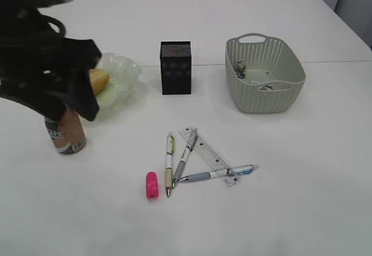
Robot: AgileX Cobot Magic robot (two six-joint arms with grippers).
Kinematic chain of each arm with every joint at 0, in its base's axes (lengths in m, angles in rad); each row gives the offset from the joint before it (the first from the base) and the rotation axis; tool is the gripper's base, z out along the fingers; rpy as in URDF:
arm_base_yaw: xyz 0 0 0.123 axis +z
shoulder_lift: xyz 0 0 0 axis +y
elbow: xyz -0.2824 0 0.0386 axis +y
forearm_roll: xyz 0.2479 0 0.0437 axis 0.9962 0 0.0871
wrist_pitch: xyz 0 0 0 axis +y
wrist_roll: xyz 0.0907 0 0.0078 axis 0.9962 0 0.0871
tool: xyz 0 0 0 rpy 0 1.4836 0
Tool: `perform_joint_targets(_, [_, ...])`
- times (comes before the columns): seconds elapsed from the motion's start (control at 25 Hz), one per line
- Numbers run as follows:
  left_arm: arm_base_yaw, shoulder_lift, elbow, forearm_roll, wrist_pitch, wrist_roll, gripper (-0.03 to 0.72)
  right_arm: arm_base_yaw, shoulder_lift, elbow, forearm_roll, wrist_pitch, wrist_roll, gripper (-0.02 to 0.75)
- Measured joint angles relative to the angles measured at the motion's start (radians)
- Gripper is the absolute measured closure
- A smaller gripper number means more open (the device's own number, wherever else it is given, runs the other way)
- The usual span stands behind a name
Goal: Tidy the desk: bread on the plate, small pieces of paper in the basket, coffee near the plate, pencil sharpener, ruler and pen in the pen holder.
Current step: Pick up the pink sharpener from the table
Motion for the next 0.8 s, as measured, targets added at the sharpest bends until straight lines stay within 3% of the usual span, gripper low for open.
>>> perform_joint_targets(0.36, [-0.068,0.266,-0.006,-0.07,-0.129,-0.045,0.308,0.0,-0.001,0.0,0.0,0.0,-0.002,0.304])
perform_joint_targets(0.8, [-0.103,0.406,-0.009,-0.041,-0.229,-0.047,0.308,0.0,-0.001,0.0,0.0,0.0,-0.002,0.304])
